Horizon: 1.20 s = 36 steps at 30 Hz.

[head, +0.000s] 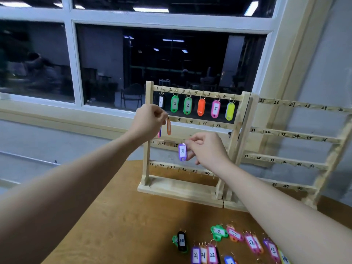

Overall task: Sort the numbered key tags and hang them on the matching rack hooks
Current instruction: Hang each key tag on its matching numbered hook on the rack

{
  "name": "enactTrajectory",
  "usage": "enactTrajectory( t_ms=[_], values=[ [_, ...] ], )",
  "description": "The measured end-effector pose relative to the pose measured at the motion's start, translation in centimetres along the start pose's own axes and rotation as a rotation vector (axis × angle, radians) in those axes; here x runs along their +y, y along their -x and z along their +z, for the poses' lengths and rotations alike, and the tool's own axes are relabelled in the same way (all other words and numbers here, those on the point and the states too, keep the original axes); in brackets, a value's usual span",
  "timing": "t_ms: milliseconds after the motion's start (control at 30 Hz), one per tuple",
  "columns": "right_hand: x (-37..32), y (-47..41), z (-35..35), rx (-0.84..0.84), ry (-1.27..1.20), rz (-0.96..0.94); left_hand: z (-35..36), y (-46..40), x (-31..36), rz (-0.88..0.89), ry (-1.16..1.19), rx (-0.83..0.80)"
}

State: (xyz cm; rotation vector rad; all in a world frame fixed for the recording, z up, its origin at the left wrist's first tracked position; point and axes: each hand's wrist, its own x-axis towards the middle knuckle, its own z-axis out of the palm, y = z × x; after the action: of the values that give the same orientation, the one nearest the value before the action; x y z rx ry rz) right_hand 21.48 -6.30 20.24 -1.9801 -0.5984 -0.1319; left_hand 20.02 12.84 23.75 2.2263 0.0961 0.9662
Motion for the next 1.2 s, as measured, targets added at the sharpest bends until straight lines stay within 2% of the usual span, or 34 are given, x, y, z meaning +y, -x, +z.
enactTrajectory(
  t_ms=[200,500,767,1000,1200],
  values=[
    [-1.1,-1.6,0.7,0.104,-0.010,-0.058,0.9,-0.3,0.2,0.008,-0.007,-0.075],
    [-2.5,-3.8,2.0,0.199,0.153,-0.157,1.6,-0.5,-0.8,-0.054,-0.089,0.003],
    [-2.4,-5.5,3.5,0.307,0.158,-0.195,1.0,0.0,-1.5,-0.015,-0.091,-0.053],
    [-3.3,-6.0,4.5,0.337,0.190,-0.165,0.1,1.0,-2.8,0.007,-0.116,-0.089],
    [-3.4,-6.1,5.2,0.374,0.270,-0.062,-0.5,3.1,-3.4,0.019,-0.123,-0.169]
  ],
)
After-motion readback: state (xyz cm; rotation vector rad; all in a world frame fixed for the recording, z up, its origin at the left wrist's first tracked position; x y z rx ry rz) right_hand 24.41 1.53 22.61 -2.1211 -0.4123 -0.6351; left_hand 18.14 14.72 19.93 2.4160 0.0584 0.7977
